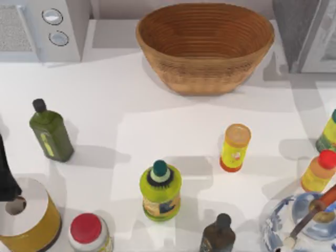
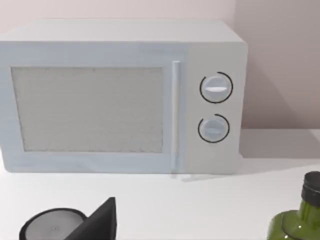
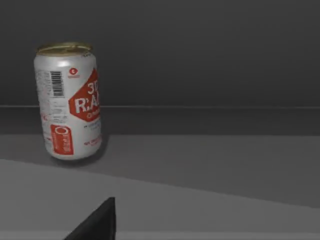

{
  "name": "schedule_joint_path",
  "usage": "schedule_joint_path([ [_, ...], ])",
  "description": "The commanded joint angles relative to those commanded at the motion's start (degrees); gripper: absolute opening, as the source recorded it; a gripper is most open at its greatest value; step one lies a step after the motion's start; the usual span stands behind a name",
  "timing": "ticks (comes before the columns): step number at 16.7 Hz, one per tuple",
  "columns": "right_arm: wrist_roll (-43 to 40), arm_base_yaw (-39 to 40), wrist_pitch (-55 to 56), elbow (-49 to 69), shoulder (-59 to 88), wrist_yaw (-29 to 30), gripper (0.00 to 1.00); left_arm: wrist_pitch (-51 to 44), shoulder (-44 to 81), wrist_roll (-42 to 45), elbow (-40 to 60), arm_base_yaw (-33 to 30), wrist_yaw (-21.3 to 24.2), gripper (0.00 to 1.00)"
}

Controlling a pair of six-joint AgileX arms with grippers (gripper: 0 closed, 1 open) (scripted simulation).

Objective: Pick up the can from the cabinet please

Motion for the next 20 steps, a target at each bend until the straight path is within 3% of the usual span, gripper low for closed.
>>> schedule_joint_path([
  [4, 0.1, 0.9, -2.3, 9.4, 7.1, 1.1, 1.00, 0.0, 0.0, 0.0, 0.0, 0.0, 0.0, 1.00],
  [11, 0.1, 0.9, -2.4, 10.3, 8.0, 1.4, 1.00, 0.0, 0.0, 0.0, 0.0, 0.0, 0.0, 1.00],
  [20, 0.0, 13.1, 6.8, 11.8, 18.5, 14.1, 1.00, 0.0, 0.0, 0.0, 0.0, 0.0, 0.0, 1.00],
])
